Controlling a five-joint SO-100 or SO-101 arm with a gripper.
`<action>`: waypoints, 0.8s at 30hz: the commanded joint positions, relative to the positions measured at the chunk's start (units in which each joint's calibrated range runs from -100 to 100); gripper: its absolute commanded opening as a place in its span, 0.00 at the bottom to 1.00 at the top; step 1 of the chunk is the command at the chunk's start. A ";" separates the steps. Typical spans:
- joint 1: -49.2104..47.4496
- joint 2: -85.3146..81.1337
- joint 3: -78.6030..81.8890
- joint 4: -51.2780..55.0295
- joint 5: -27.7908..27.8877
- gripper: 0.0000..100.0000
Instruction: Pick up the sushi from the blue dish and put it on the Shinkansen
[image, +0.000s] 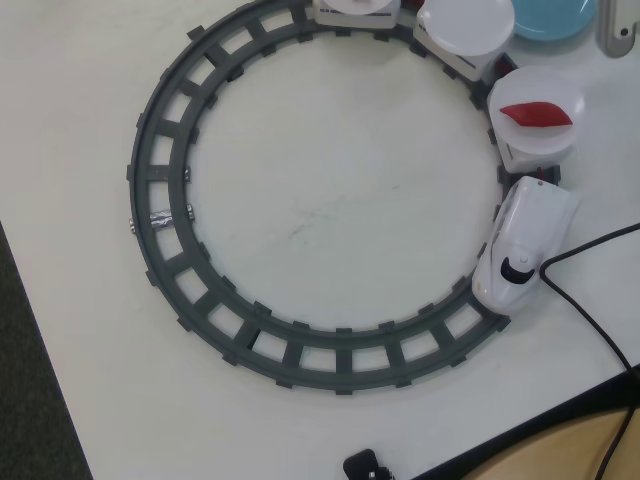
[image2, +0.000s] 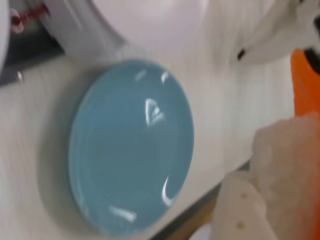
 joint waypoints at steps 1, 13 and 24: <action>-5.41 -6.15 3.46 -4.70 0.26 0.01; -13.42 -5.65 20.52 -24.56 0.36 0.01; -13.33 7.88 20.52 -32.52 0.42 0.01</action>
